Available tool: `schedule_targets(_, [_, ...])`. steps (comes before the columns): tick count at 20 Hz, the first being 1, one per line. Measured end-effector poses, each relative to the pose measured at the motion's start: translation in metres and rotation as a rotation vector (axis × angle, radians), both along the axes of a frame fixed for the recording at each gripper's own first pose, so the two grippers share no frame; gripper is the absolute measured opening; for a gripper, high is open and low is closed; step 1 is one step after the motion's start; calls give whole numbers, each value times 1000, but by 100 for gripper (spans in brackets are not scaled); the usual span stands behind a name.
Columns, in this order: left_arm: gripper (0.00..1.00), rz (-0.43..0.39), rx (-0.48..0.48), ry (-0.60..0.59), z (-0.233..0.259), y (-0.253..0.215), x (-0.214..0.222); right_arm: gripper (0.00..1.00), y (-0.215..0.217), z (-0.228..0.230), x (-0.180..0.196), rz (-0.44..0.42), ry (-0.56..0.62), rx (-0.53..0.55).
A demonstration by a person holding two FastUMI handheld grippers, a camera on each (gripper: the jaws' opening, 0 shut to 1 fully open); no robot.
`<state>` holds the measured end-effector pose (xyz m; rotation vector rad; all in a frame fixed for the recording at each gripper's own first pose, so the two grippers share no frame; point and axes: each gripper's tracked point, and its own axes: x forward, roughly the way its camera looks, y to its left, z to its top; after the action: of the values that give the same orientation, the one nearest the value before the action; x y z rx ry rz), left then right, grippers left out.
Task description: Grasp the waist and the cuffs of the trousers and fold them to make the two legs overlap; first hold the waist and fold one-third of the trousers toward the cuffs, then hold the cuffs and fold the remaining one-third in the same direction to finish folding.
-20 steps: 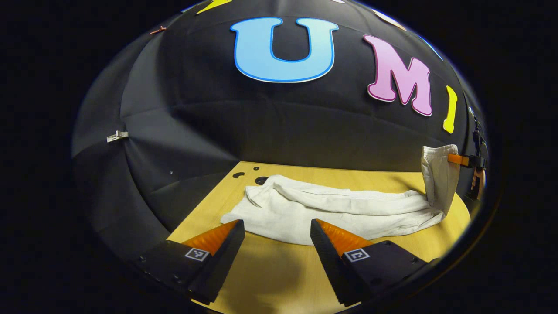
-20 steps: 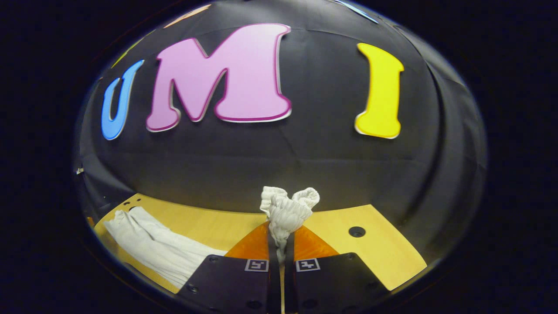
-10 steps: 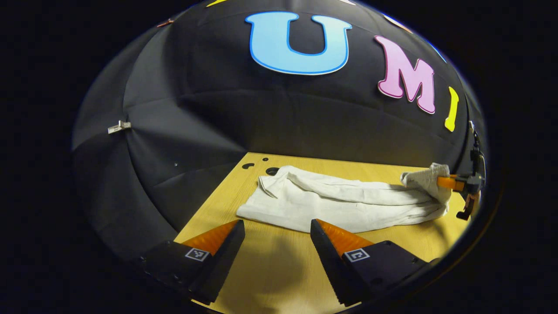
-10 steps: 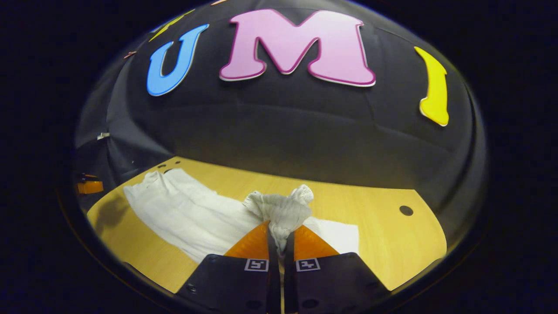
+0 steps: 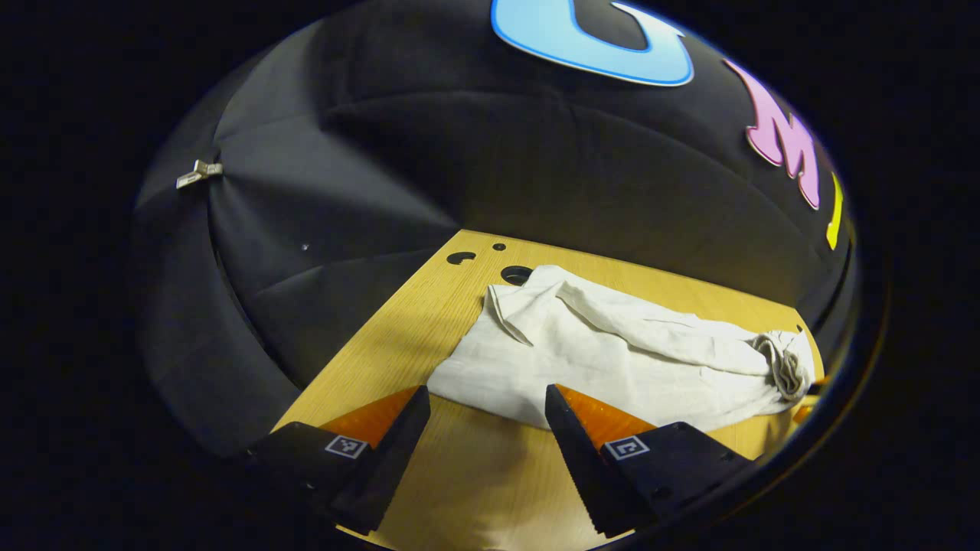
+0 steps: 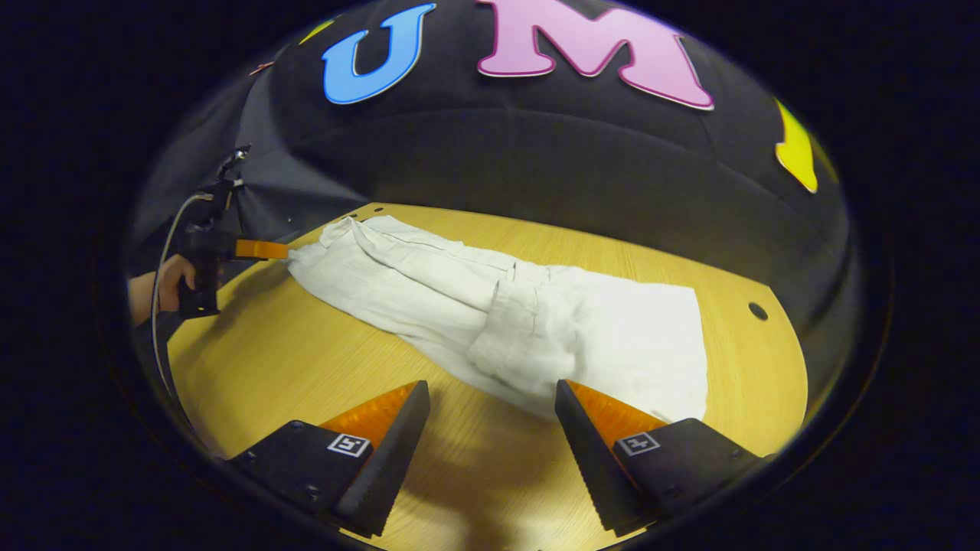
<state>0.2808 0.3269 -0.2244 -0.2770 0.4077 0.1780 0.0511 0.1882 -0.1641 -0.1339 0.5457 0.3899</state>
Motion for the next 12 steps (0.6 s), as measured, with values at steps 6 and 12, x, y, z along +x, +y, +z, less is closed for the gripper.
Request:
schedule_targets(6, [96,46,-25,71,-17,17,30,98,-64,23,-91,-150,59,-56])
schedule_targets(12, [99,14,67,158,-24,9,31,100,-74,46,-135,-156,87,-63])
